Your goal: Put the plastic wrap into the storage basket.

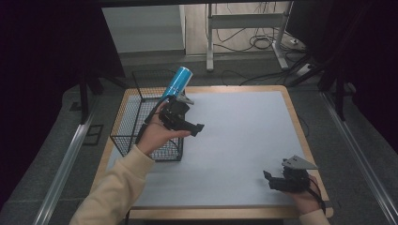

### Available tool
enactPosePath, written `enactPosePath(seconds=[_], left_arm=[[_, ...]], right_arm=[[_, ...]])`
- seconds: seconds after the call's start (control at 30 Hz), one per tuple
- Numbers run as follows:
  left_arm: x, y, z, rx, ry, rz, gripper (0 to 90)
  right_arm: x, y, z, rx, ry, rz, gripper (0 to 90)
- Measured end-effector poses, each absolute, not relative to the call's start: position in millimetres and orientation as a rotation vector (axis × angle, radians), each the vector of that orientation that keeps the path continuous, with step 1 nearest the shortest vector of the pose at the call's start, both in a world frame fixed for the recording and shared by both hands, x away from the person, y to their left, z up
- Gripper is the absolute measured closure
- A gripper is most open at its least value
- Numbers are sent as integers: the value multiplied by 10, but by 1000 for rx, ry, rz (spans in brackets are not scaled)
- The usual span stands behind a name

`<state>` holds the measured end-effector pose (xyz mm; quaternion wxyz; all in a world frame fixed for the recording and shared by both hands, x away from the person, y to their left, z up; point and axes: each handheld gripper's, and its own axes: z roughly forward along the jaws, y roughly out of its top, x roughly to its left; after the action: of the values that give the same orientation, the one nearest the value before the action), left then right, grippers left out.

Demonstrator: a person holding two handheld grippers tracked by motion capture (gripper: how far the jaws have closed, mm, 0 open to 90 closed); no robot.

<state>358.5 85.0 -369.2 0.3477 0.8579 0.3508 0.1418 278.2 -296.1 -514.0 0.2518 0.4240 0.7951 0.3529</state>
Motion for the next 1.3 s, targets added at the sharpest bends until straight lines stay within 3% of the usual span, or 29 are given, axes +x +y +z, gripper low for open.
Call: enactPosePath(seconds=[0.4, 0.87, 1.3], left_arm=[[3074, 578, -4209, 2246, 807, 267, 133], [2646, 824, -5030, 2278, 892, 250, 160], [2694, 957, -5135, 2281, 957, 260, 144]], right_arm=[[2774, -2956, -5141, 1152, 2164, 956, 124], [2773, -2963, -5139, 1157, 2149, 956, 126], [2761, -2954, -5104, 1123, 2141, 997, 127]])
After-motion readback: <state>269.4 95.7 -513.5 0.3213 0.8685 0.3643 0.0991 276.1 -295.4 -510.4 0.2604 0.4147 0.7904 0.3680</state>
